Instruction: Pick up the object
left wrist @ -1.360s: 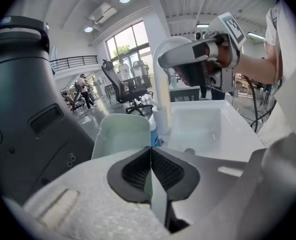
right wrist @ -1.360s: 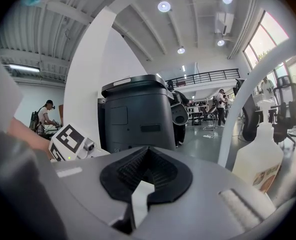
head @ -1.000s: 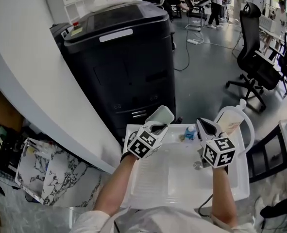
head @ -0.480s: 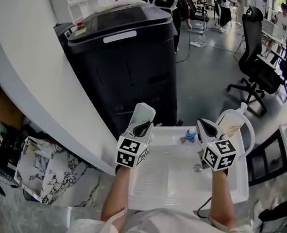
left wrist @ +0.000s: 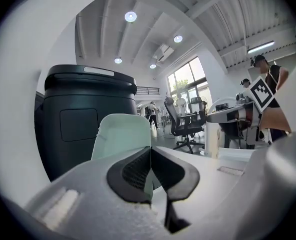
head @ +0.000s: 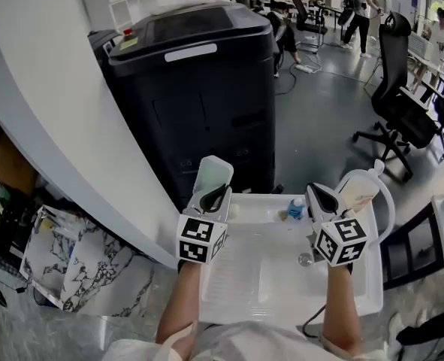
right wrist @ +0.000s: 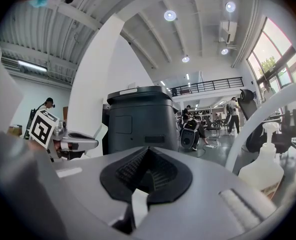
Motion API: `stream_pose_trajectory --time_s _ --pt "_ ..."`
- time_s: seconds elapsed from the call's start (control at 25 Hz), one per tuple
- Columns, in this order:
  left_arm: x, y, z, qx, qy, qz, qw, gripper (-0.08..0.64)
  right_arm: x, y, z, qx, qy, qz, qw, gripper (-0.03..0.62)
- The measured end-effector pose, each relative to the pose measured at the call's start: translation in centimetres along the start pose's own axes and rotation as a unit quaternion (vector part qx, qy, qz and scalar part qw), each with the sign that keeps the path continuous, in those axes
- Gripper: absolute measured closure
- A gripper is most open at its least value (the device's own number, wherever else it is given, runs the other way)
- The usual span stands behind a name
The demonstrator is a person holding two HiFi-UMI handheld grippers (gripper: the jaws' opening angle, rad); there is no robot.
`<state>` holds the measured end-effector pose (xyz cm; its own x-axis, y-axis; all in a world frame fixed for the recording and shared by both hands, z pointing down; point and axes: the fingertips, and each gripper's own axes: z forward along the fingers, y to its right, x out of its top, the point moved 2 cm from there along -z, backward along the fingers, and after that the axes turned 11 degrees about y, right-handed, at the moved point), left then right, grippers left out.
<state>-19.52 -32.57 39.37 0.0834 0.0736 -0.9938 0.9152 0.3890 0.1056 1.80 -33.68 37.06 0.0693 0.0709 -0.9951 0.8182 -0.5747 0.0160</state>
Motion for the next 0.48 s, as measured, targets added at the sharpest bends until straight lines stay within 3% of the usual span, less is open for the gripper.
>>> stream_pose_trajectory --time_s 0.48 --pt "-0.16 -0.34 -0.23 0.005 0.001 -0.008 1.0000 0.549 -0.12 -0.55 0.26 0.003 0.001 0.006 1.000 0.591"
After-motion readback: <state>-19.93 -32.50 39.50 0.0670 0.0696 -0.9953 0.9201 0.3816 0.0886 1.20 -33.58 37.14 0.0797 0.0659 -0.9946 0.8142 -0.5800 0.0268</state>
